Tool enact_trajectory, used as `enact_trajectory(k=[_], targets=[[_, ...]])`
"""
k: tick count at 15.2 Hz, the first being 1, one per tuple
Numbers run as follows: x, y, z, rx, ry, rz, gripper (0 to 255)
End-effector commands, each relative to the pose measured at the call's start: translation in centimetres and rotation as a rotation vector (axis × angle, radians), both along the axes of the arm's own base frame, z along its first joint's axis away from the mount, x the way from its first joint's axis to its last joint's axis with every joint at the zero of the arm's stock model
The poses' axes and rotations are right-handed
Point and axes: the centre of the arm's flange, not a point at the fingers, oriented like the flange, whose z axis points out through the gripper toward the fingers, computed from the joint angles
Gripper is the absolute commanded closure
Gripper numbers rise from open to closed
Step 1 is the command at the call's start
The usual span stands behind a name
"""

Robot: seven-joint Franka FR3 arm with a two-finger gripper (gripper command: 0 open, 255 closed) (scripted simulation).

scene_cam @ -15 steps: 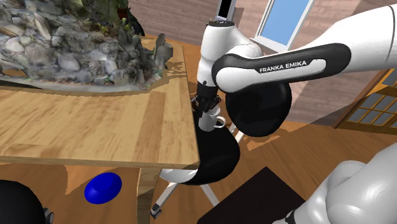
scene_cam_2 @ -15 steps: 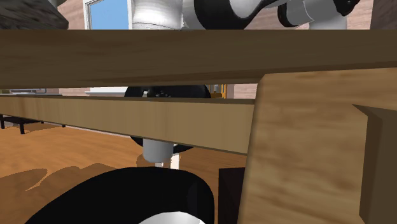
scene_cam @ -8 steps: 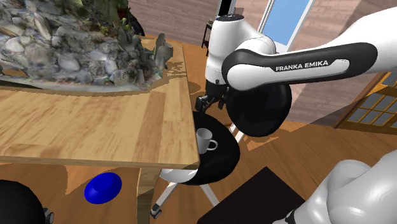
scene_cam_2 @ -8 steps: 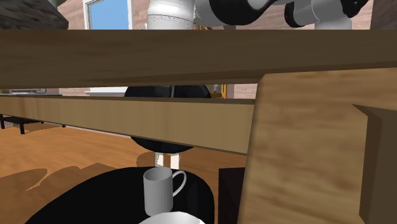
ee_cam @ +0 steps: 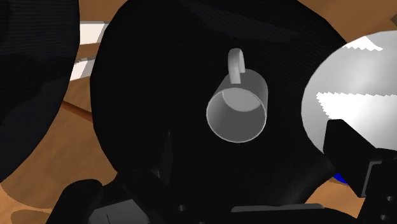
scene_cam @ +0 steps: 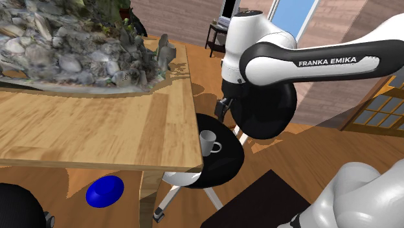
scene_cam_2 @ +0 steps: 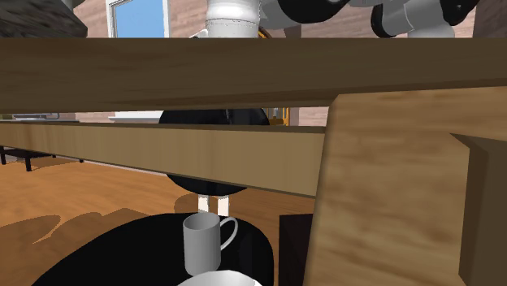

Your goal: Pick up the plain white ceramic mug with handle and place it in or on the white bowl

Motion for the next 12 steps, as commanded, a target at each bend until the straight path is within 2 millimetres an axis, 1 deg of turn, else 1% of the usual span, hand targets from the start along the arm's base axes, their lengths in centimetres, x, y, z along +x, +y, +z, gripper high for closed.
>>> enact_trajectory(k=[1, 3, 11, 12], targets=[[-0.1, -0.3, -1.0, 0.000, 0.001, 0.003, 0], [0.0, -0.7, -2.3, 0.000, 0.001, 0.003, 0], [0.0, -0.7, -2.3, 0.000, 0.001, 0.003, 0], [0.0, -0.7, -2.3, 0.000, 0.001, 0.003, 255]])
